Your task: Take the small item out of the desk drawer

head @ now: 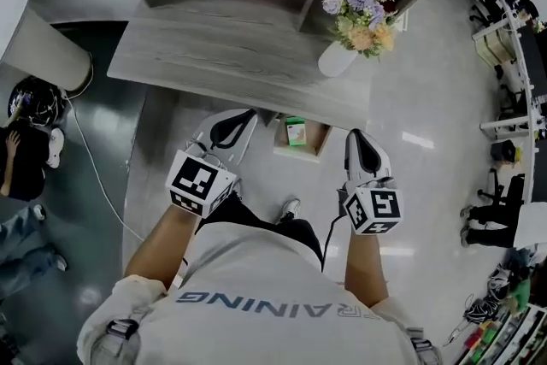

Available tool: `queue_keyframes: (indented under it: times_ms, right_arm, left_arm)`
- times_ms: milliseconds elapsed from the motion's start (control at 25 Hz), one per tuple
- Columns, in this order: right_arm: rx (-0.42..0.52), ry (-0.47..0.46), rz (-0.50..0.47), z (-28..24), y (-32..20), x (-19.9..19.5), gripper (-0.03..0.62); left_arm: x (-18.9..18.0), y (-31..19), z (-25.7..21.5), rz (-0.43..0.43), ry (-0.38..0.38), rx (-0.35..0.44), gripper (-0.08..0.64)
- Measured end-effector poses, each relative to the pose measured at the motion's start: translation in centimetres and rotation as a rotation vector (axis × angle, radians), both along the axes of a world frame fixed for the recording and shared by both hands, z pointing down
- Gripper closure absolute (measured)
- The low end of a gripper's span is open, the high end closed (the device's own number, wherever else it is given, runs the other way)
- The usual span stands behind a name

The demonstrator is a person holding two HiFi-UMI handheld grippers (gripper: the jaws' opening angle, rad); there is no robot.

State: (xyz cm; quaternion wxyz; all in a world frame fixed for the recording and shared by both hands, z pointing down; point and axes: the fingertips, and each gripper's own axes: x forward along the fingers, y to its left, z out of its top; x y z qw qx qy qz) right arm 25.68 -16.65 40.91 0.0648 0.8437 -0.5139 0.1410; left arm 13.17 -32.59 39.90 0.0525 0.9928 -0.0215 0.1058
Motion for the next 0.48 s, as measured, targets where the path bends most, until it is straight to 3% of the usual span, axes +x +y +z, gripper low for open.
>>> queue_keyframes:
  times_ms: [200,480]
  right_arm:
    - [-0.009,-0.004,0.02,0.6,0.0,-0.2,0.566]
    - [-0.01,-0.013,0.028,0.9,2.0,0.7,0.449]
  left_arm:
    - [-0.5,-0.2,0.9,0.001,-0.018,-0.031,0.56]
    - [-0.1,2.6,0.3,0.013,-0.019,-0.037,0.56]
